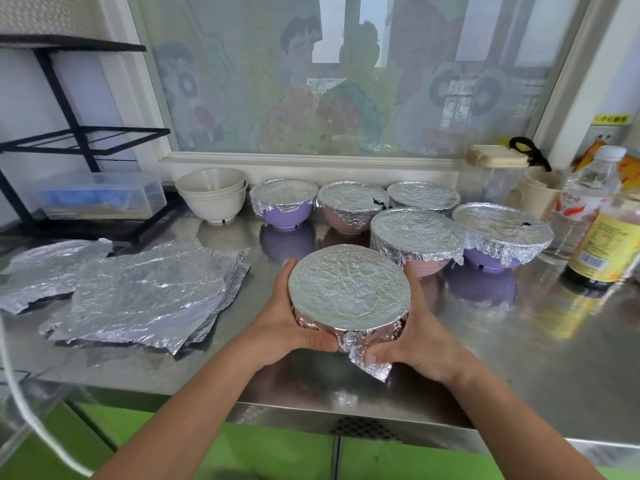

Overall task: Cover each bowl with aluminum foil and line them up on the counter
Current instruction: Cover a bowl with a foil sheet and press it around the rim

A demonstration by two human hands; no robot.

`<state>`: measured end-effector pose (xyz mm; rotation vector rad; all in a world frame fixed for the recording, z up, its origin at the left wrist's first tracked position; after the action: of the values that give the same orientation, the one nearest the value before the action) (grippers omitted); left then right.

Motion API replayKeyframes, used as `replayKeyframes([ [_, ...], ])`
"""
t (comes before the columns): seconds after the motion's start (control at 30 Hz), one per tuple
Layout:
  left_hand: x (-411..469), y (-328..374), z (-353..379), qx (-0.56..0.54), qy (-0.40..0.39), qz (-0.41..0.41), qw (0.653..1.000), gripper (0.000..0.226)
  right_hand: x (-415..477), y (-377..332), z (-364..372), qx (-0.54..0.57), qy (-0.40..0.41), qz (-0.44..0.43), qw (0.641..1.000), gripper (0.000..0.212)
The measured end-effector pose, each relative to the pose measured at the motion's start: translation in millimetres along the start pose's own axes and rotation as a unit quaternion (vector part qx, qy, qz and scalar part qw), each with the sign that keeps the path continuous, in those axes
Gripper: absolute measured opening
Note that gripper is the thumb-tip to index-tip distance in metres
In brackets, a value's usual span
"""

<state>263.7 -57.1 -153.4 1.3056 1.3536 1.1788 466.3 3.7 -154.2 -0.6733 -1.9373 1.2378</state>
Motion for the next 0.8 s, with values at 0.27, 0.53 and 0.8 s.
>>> replayKeyframes([
  [0.27, 3.6, 2.1, 3.4, -0.006, 0.009, 0.030, 0.999, 0.127, 7.6, 7.2, 0.0, -0.051, 0.017, 0.009, 0.999, 0.136],
  [0.53, -0.2, -2.2, -11.0, -0.005, 0.027, 0.010, 1.000, 0.142, -11.4, -23.6, -1.2, -0.017, 0.006, 0.057, 0.998, 0.156],
  [0.8, 43.1, 60.4, -19.1, 0.062, 0.063, 0.021, 0.996, 0.069, -19.9, -43.4, 37.1, -0.105, 0.221, -0.002, 0.969, 0.135],
])
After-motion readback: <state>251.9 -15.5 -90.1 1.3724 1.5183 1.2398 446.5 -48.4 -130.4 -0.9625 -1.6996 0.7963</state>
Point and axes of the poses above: each hand's wrist, its own x-axis towards the middle knuckle, its own z-axis out of the palm, y = z × x, the point moved 5 cm from there along x, towards the middle knuckle, and after that the axes turned 6 degrees about -z, right-handed, at the moved point
